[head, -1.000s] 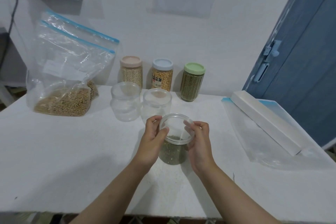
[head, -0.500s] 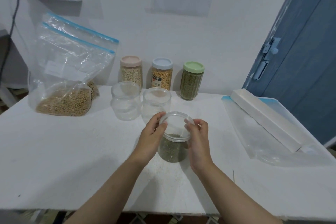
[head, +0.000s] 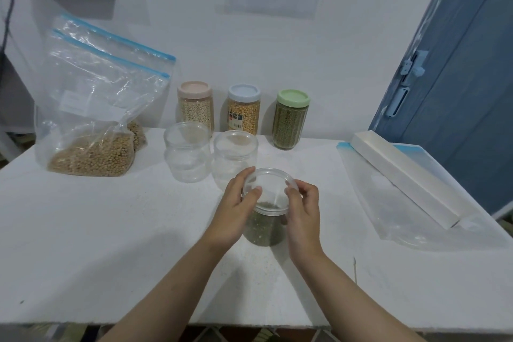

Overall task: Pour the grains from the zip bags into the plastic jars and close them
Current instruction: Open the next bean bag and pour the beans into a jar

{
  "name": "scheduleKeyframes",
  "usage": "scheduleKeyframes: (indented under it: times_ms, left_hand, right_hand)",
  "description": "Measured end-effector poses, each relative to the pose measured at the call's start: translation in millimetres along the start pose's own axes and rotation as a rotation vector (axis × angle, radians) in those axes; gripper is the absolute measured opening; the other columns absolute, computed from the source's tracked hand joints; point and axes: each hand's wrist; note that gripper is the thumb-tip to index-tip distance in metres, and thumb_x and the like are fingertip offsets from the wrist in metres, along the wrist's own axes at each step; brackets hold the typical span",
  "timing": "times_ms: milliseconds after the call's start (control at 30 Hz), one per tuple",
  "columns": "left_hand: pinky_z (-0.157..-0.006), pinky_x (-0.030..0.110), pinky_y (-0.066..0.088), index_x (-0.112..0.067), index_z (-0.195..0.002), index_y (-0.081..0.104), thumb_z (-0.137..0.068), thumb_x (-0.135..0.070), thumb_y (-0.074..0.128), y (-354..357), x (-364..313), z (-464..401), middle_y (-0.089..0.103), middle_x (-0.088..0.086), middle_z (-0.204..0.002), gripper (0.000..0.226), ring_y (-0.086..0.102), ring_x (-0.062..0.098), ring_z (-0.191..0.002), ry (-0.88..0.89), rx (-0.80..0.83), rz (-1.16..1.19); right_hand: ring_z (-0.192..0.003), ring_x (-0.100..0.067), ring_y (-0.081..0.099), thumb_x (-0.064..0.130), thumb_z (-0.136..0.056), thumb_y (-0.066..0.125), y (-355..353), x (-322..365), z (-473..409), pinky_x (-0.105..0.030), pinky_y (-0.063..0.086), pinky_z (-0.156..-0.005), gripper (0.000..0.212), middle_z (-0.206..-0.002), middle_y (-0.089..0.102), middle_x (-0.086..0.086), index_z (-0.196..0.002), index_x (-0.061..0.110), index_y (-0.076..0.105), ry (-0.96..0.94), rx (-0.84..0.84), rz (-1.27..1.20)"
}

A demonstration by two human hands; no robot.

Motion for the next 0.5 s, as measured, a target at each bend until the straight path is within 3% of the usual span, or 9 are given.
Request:
scheduleKeyframes:
  times_ms: [100, 167, 300, 400, 500]
  left_hand:
    - [-0.088, 0.003, 0.04, -0.033, -0.142, 0.042, -0.102, -0.027, 0.05, 10, 0, -5, 0.043, -0.014, -0.14, 0.041, 0.045, -0.009, -0.12, 0.012, 0.017, -0.021]
    - [-0.088, -0.001, 0.035, -0.03, -0.146, 0.039, -0.102, -0.03, 0.049, 16, -2, -10, 0.041, -0.017, -0.141, 0.044, 0.043, -0.009, -0.12, 0.023, 0.049, -0.055]
    - [-0.109, 0.021, 0.03, -0.026, -0.15, 0.035, -0.104, -0.034, 0.044, 33, -6, -28, 0.039, -0.015, -0.144, 0.048, 0.035, 0.002, -0.133, 0.021, 0.096, -0.057]
    - [-0.112, 0.025, 0.028, -0.021, -0.152, 0.032, -0.105, -0.033, 0.043, 47, -9, -51, 0.037, -0.007, -0.15, 0.05, 0.032, 0.004, -0.135, 0.037, 0.103, -0.109]
    - [-0.112, 0.025, 0.028, -0.017, -0.152, 0.031, -0.105, -0.031, 0.043, 58, -10, -78, 0.036, -0.001, -0.154, 0.051, 0.033, 0.007, -0.135, 0.053, 0.086, -0.16]
  right_hand:
    - [-0.1, -0.018, 0.062, 0.026, -0.1, 0.056, -10, 0, -2, -0.037, 0.051, -0.08, 0.009, -0.11, 0.063, 0.004, -0.109, 0.029, 0.055, -0.046, -0.041, 0.023]
    - [-0.102, -0.015, 0.062, 0.027, -0.1, 0.055, -17, 2, -7, -0.038, 0.052, -0.084, 0.01, -0.112, 0.063, 0.007, -0.11, 0.03, 0.056, -0.065, -0.063, 0.045]
    - [-0.108, -0.009, 0.06, 0.025, -0.101, 0.053, -28, 8, -26, -0.034, 0.052, -0.09, 0.019, -0.117, 0.062, 0.012, -0.12, 0.028, 0.056, -0.086, -0.08, 0.101]
    - [-0.111, -0.011, 0.058, 0.025, -0.101, 0.052, -33, 10, -52, -0.031, 0.051, -0.092, 0.021, -0.118, 0.061, 0.01, -0.122, 0.026, 0.056, -0.098, -0.092, 0.139]
    - [-0.109, -0.011, 0.058, 0.025, -0.102, 0.051, -37, 13, -81, -0.014, 0.046, -0.08, 0.021, -0.117, 0.061, 0.007, -0.123, 0.022, 0.055, -0.117, -0.058, 0.192]
Point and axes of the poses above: each hand's wrist, its own z-axis away from the middle knuckle, its own y-axis out of the palm, x = y × z
